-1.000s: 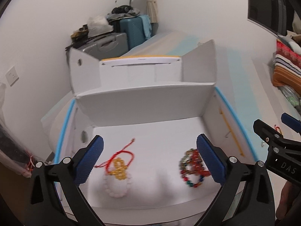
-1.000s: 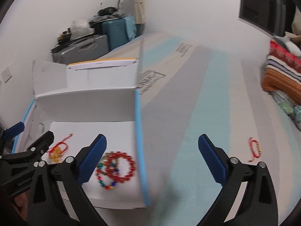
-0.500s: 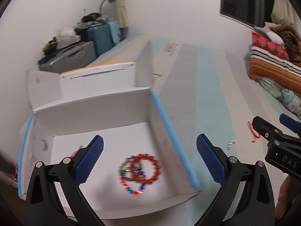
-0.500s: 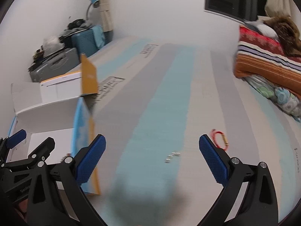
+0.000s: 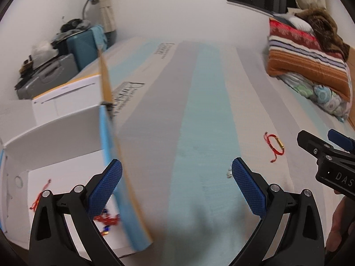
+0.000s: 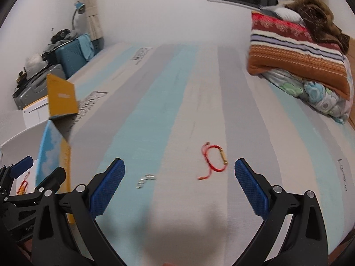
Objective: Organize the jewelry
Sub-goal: 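Move both grippers back over the pearl and red cord bracelets, then grasp the pearl bracelet with the left gripper while the right grasps the red cord bracelet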
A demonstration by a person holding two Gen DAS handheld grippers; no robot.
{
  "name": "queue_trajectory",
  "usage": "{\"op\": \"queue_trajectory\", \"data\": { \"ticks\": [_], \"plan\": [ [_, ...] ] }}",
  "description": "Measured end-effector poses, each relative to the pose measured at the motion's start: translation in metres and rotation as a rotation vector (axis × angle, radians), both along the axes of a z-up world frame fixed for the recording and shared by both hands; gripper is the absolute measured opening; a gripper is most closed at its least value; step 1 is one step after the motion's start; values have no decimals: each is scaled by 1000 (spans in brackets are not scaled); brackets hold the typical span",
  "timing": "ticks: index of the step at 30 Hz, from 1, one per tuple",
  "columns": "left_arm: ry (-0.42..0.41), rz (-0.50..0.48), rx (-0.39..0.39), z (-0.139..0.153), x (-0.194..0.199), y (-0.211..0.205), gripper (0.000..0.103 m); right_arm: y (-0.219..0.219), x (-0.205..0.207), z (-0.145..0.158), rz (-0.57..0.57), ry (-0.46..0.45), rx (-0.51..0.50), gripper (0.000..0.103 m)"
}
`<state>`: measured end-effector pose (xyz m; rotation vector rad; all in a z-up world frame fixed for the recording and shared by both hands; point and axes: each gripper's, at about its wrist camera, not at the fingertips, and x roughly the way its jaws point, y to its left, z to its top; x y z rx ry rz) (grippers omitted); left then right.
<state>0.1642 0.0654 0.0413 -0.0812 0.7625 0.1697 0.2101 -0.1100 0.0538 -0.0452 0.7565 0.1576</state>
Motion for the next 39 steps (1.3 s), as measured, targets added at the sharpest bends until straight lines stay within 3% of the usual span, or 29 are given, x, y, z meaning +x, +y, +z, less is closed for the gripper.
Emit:
{"op": "queue_trajectory", "data": {
  "ticks": [12,21,25,32,35,39],
  "plan": [
    [68,-104,30,-45,61,-43,97,-47,55,-47,-54,88,28,95],
    [136,-153,17,-89,99,-57,97,-51,103,-93,-64,170,15,95],
    [156,-181,27,-106,108,-63,97,-56,118,-114,-66,219,45,80],
    [179,-179,12,-120,117,-67,97,-59,129,-132,-65,255,65,73],
    [191,-186,11,-125,119,-70,93,-60,132,-137,-65,267,72,69],
    [205,-184,-17,-131,121,-69,78,-62,137,-144,-73,281,72,62]
  ]
}}
